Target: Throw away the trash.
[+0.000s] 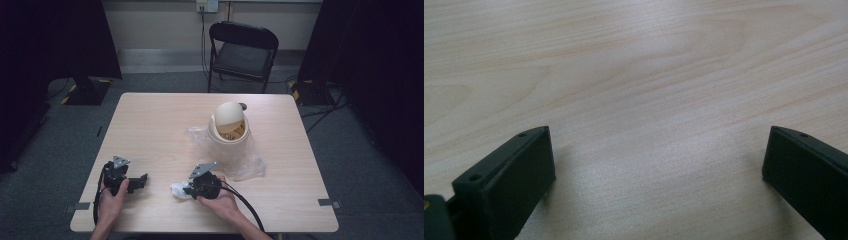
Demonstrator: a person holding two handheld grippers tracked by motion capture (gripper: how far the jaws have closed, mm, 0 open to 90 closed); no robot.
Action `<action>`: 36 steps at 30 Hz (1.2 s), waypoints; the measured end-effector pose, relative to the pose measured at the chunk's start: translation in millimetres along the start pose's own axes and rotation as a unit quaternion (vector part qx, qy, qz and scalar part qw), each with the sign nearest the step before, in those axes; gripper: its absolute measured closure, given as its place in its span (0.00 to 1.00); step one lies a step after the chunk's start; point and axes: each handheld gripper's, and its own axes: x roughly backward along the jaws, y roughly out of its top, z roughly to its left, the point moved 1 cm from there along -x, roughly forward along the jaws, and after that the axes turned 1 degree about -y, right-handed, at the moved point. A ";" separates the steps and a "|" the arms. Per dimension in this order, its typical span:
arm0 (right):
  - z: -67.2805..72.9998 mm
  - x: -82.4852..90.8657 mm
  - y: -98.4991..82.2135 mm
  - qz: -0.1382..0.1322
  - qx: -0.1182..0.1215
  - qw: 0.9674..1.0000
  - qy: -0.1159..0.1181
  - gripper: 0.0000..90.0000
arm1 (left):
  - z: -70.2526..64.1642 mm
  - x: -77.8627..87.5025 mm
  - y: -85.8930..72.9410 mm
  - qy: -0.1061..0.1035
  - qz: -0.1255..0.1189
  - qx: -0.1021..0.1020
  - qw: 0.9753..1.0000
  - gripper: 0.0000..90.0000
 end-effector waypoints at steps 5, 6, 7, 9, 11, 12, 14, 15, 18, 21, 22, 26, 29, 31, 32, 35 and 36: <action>-3.4 5.9 -0.3 -0.005 -0.003 1.000 -0.008 0.91 | 0.0 0.0 0.0 0.000 0.000 0.000 1.000 0.00; -4.1 7.2 -0.2 -0.007 -0.006 1.000 -0.008 0.91 | 0.0 0.0 0.0 0.000 0.000 0.000 1.000 0.00; -4.8 8.5 -0.2 -0.006 -0.007 1.000 -0.007 0.91 | 0.0 0.0 0.0 0.000 0.000 0.000 1.000 0.00; -6.1 10.6 0.2 -0.009 -0.014 1.000 -0.007 0.91 | 0.1 0.1 0.0 0.000 0.001 -0.001 1.000 0.00; -7.1 12.7 0.9 -0.011 -0.017 1.000 -0.005 0.91 | 0.0 0.0 0.0 0.000 0.000 0.000 1.000 0.00; -7.2 13.7 1.3 -0.012 -0.020 1.000 -0.004 0.91 | 0.1 0.1 0.0 0.000 0.001 -0.001 1.000 0.00; -7.3 15.6 2.5 -0.013 -0.020 1.000 -0.004 0.91 | 0.0 0.0 0.0 0.000 0.000 0.000 1.000 0.00; -7.6 16.7 3.1 -0.015 -0.021 1.000 -0.004 0.91 | 0.0 0.0 0.0 0.000 0.000 0.000 1.000 0.00; -9.0 20.4 4.5 -0.021 -0.025 0.999 -0.004 0.91 | 0.0 -0.1 0.0 0.000 0.000 0.000 1.000 0.00; -10.7 25.4 6.4 -0.026 -0.028 0.999 -0.007 0.91 | 0.1 0.1 -0.1 -0.001 0.000 0.000 1.000 0.00; -11.4 27.4 7.6 -0.029 -0.028 0.999 -0.007 0.91 | 0.0 0.2 -0.1 -0.001 0.001 0.000 1.000 0.00; -12.8 40.1 14.3 -0.050 -0.028 0.998 -0.010 0.91 | 0.1 0.1 0.0 0.000 0.001 -0.001 1.000 0.00; -14.6 50.0 17.7 -0.064 -0.032 0.997 -0.012 0.91 | 0.1 0.0 0.0 0.000 0.000 0.000 1.000 0.00; -16.3 54.8 18.2 -0.070 -0.035 0.997 -0.014 0.91 | 0.0 0.0 0.0 0.000 0.000 0.001 1.000 0.00; -16.4 55.7 18.0 -0.070 -0.036 0.997 -0.014 0.91 | 0.1 0.1 0.0 -0.001 0.000 0.000 1.000 0.00; -16.4 57.4 18.1 -0.071 -0.036 0.997 -0.016 0.91 | 0.1 0.1 0.0 -0.001 0.001 -0.001 1.000 0.00; -16.7 58.3 18.5 -0.072 -0.038 0.996 -0.018 0.91 | 0.0 0.1 -0.1 -0.001 0.000 0.000 1.000 0.00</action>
